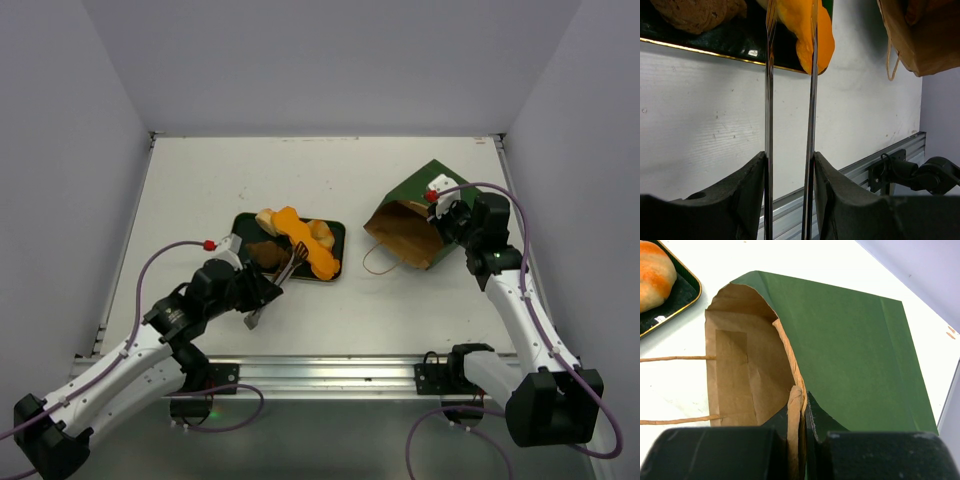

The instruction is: Take the fake bread out of the paper bag

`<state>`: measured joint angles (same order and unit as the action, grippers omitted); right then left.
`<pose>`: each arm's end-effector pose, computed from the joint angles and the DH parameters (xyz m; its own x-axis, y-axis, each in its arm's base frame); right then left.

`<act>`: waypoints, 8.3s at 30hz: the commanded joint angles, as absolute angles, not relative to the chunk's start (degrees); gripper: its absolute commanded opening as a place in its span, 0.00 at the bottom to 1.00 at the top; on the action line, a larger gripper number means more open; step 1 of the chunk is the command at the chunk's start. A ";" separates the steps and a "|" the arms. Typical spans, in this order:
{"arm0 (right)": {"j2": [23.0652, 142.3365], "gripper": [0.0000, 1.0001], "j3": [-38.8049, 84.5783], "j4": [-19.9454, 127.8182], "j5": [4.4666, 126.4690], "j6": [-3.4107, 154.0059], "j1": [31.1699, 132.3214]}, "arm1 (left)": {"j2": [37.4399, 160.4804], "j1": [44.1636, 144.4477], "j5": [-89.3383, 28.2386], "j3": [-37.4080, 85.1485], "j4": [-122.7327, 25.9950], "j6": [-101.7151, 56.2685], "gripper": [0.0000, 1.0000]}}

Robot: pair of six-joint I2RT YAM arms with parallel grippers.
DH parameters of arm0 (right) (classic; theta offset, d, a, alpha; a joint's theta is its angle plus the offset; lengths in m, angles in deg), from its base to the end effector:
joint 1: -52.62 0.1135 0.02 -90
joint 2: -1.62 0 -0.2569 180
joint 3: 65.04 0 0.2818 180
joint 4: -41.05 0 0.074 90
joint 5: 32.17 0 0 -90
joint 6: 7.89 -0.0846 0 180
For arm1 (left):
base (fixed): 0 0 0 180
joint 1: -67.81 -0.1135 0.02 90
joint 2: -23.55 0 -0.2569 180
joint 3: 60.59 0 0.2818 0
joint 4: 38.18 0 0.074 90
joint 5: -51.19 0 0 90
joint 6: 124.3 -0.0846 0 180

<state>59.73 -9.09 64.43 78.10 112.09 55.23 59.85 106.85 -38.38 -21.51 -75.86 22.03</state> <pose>0.3026 0.0431 0.2549 -0.1957 -0.4782 -0.8562 -0.5227 0.7896 -0.3215 0.1740 -0.1419 0.1885 -0.7745 -0.4434 -0.4511 -0.0180 0.7284 -0.6849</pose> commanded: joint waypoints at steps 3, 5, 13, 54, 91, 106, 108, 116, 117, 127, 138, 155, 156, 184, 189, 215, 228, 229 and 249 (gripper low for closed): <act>58.75 0.01 -9.15 62.66 78.74 112.08 55.08 | 58.36 106.57 -37.67 -18.68 -76.57 20.54 0.44; 58.75 0.02 -9.15 62.83 78.92 112.26 55.17 | 57.57 106.57 -37.67 -17.98 -77.28 20.11 0.43; 58.66 0.00 -8.28 65.64 82.16 116.11 55.17 | 55.02 106.57 -31.97 -12.71 -77.37 14.14 0.25; 57.96 0.00 -2.82 84.46 100.10 131.86 47.96 | 92.62 120.19 -21.49 -17.46 -21.57 20.80 0.16; 55.76 0.00 -7.05 76.54 100.37 123.25 47.96 | 134.47 120.72 -34.33 19.03 -28.76 23.62 0.45; 56.20 0.00 -7.48 76.28 102.04 122.63 48.14 | 138.34 120.80 -31.78 22.37 -26.66 25.29 0.47; 56.29 0.00 -7.66 76.19 101.95 122.80 48.05 | 138.43 120.80 -30.91 22.37 -25.69 25.64 0.47; 56.46 0.00 -7.92 76.02 101.42 122.81 48.14 | 137.37 121.15 -29.76 20.61 -22.79 25.73 0.47; 56.64 0.00 -7.92 75.93 101.59 122.81 48.05 | 137.46 121.24 -29.67 20.78 -22.70 25.81 0.47; 56.99 0.00 -7.92 75.75 102.30 122.19 48.66 | 141.94 121.33 -29.67 25.79 -26.21 26.17 0.47; 57.52 0.00 -8.01 75.67 101.16 122.19 49.63 | 145.37 121.33 -28.35 29.22 -26.66 26.34 0.26; 56.46 0.00 -8.36 74.34 97.20 121.22 49.63 | 134.31 121.42 -27.91 18.86 -23.58 22.48 0.00; 56.46 0.00 -8.36 74.69 97.64 121.66 49.63 | 133.60 121.42 -27.74 17.37 -23.49 22.21 0.00; 57.43 0.00 -8.01 80.94 106.78 129.84 49.54 | 134.03 122.56 -31.43 16.83 -23.58 23.53 0.41; 57.34 0.00 -8.10 81.20 106.96 130.10 49.63 | 135.26 122.65 -32.39 18.49 -24.10 23.44 0.43; 57.08 0.00 -7.75 83.13 108.19 132.12 49.63 | 134.12 124.06 -38.28 20.34 -31.66 20.10 0.52; 58.22 0.00 -7.75 84.63 109.95 133.70 49.63 | 138.51 124.14 -36.35 24.12 -28.94 20.89 0.52; 58.22 0.00 -7.75 84.72 110.03 133.70 49.63 | 138.78 124.14 -36.26 24.38 -28.94 20.98 0.52; 58.49 0.00 -7.83 86.04 110.74 134.94 50.42 | 144.32 124.14 -36.17 29.49 -27.88 22.30 0.26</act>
<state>58.77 -8.13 84.10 103.82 134.43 49.29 143.97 124.14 -34.76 27.42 -31.58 22.38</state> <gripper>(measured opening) 0.047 0.305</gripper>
